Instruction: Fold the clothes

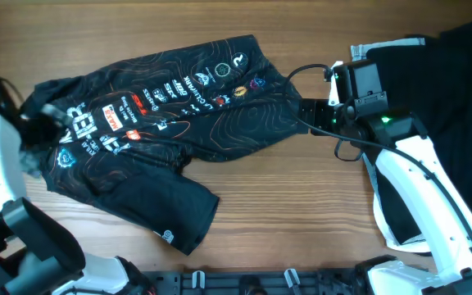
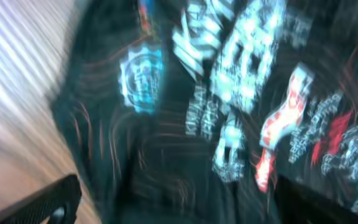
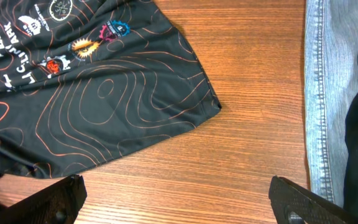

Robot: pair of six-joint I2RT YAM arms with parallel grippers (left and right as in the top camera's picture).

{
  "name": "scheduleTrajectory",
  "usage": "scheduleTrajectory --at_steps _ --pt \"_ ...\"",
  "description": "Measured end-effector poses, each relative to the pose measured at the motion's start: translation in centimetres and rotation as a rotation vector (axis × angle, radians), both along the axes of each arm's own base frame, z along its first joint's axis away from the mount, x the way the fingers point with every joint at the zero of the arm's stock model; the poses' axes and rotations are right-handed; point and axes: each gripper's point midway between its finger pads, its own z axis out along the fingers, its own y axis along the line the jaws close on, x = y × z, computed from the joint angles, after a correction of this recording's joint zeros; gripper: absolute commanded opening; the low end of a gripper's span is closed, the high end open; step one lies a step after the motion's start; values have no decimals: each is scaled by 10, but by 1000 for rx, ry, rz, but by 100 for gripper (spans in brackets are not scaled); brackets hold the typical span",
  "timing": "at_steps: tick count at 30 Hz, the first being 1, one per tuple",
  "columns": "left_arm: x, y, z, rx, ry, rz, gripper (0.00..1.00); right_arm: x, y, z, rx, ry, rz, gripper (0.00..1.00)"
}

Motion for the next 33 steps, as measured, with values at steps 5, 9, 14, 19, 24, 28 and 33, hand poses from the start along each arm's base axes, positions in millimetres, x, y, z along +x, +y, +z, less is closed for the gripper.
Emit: scheduleTrajectory --at_steps 5,9,14,19,24,28,33 --pt "-25 -80 -5 -141 170 -173 100 0 0 0 1 1 -3 100" --pt "-48 -124 -27 -179 279 -277 100 -2 -1 -1 -4 11 -4 100" --pt "-103 -160 -61 -215 456 -313 100 -5 -2 -3 -8 24 -4 100" --pt "-140 -167 -79 -182 439 -250 100 -5 -2 -3 -8 24 -4 100" --pt "-140 -165 -106 -148 326 -186 85 -5 -2 -3 -8 25 -4 100" --pt "-131 -164 -113 -141 277 -164 57 -6 -2 -4 -9 29 -4 100" --pt "-120 -162 -113 -122 231 -148 4 -8 -3 -5 -12 36 -4 100"
